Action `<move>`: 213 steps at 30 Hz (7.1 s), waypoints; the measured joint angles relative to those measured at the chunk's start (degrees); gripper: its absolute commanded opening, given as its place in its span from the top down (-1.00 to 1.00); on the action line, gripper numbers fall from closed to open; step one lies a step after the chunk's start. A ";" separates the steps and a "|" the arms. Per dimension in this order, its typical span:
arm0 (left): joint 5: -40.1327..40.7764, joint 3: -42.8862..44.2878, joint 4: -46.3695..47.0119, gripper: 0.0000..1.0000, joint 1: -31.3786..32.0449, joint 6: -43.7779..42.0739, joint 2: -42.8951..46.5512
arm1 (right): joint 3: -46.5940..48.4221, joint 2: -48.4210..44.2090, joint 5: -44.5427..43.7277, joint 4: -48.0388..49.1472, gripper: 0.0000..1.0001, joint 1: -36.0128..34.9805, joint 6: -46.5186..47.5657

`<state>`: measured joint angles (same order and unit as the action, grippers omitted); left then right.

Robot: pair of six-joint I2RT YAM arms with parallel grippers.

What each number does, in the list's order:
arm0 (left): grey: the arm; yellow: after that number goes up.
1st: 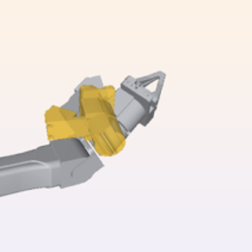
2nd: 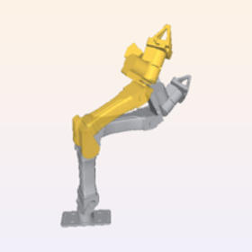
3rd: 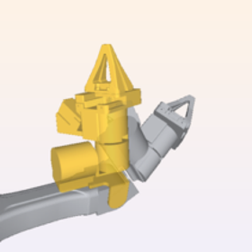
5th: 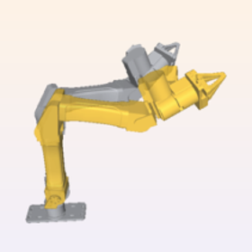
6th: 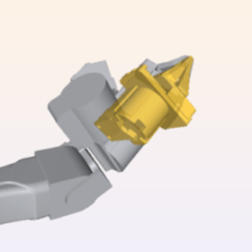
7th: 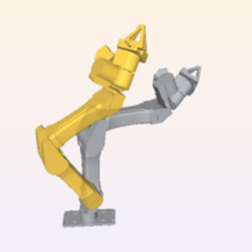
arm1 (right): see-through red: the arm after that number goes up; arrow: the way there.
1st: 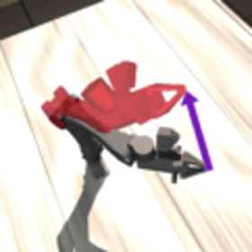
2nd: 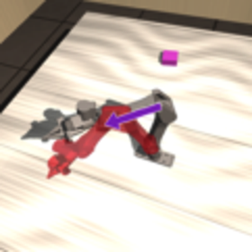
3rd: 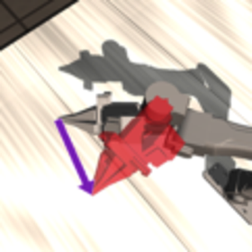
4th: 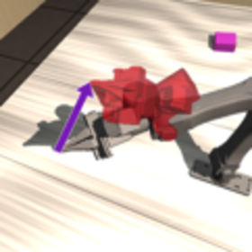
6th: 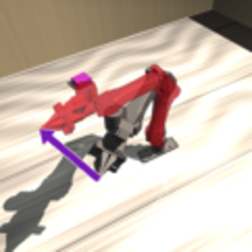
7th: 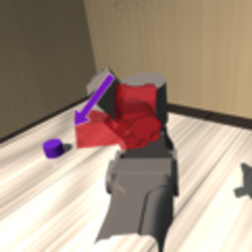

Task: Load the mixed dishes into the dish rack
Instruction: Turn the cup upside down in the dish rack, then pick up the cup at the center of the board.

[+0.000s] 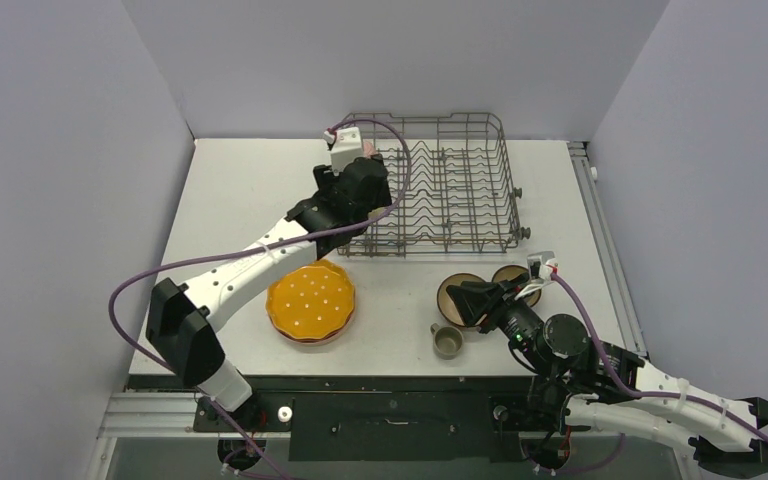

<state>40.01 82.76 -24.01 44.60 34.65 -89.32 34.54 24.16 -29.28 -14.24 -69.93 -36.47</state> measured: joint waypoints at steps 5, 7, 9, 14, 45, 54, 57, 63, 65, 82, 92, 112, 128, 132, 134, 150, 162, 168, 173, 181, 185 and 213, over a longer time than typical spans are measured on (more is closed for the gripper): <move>5.49 5.38 -0.72 1.00 1.09 -1.11 -5.99 | 0.00 0.04 0.13 0.00 0.24 0.00 0.04; 7.17 7.19 -0.90 1.00 1.27 -1.33 -8.17 | 0.07 0.04 0.15 -0.02 0.24 0.00 0.04; 8.70 8.46 -1.09 1.00 1.44 -1.46 -9.88 | 0.15 0.04 0.17 -0.02 0.24 0.00 0.04; 11.63 12.52 -2.58 1.00 1.49 -2.12 -14.32 | 0.17 0.04 0.20 -0.02 0.24 0.09 0.07; 3.54 22.91 -4.24 1.00 -6.58 -4.04 -32.65 | 0.17 1.99 0.28 0.04 0.21 0.13 1.73; 1.73 27.04 -4.35 1.00 -7.17 -5.33 -37.73 | 0.17 2.80 0.31 0.07 0.20 0.20 2.95; 1.49 28.33 -4.57 1.00 -7.21 -5.46 -38.82 | 0.17 3.02 0.31 0.07 0.20 0.26 3.10; 1.18 31.12 -4.92 1.00 -7.28 -5.88 -40.96 | 0.17 3.50 0.35 0.02 0.19 0.57 3.56; 1.03 31.71 -5.14 1.00 -7.32 -6.10 -41.53 | 0.17 3.50 0.35 0.04 0.19 0.63 3.78; 1.09 35.30 -5.81 1.00 -8.07 -9.22 -44.50 | 0.15 3.61 0.39 0.07 0.19 1.40 4.15; 1.95 34.58 -4.85 1.00 -8.57 -9.44 -44.96 | 0.11 3.98 0.79 0.22 0.19 1.73 4.13; 2.64 28.68 0.74 0.71 -8.85 -9.25 -42.69 | -0.35 3.56 1.79 0.48 0.19 2.03 2.58; 1.46 26.23 1.51 -0.20 -9.07 -7.91 -41.18 | -1.16 2.97 2.47 0.46 0.18 2.03 1.51; 1.42 26.21 1.51 -0.33 -9.07 -7.89 -41.13 | -1.16 2.97 2.60 0.44 0.18 2.03 1.33; 1.31 26.14 1.49 -0.39 -9.09 -7.89 -41.09 | -1.16 2.97 2.67 0.44 0.18 2.03 1.31; 0.74 21.46 1.07 -0.93 -9.20 -7.65 -38.62 | -0.50 2.97 2.80 -1.62 0.17 2.03 1.20; 0.63 17.81 0.57 -0.93 -8.13 -8.00 -31.91 | 1.40 1.27 2.64 -5.86 0.14 2.03 -0.39; 0.20 16.63 0.15 -0.93 -6.34 -8.66 -28.81 | 3.80 1.51 1.33 -11.30 0.13 2.03 -1.90; -0.87 15.04 -0.74 -0.93 -4.39 -9.88 -25.79 | 7.39 2.62 -0.48 -16.65 0.12 2.03 -3.32; -4.44 10.21 -1.86 -0.93 -1.51 -11.41 -18.95 | 9.73 5.20 -1.97 -24.48 0.12 2.03 -6.47; -6.71 5.79 -2.49 -0.93 -0.57 -11.63 -14.16 | 9.86 7.43 -2.03 -27.89 0.12 2.03 -8.15; -32.76 -28.09 1.55 -0.93 4.46 -10.01 21.11 | 6.93 20.39 -0.68 -37.79 0.14 2.03 -21.24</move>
<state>7.25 54.68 -22.46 49.06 24.64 -68.20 41.47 44.56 -29.95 -52.03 -67.90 -57.71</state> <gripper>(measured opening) 0.965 0.434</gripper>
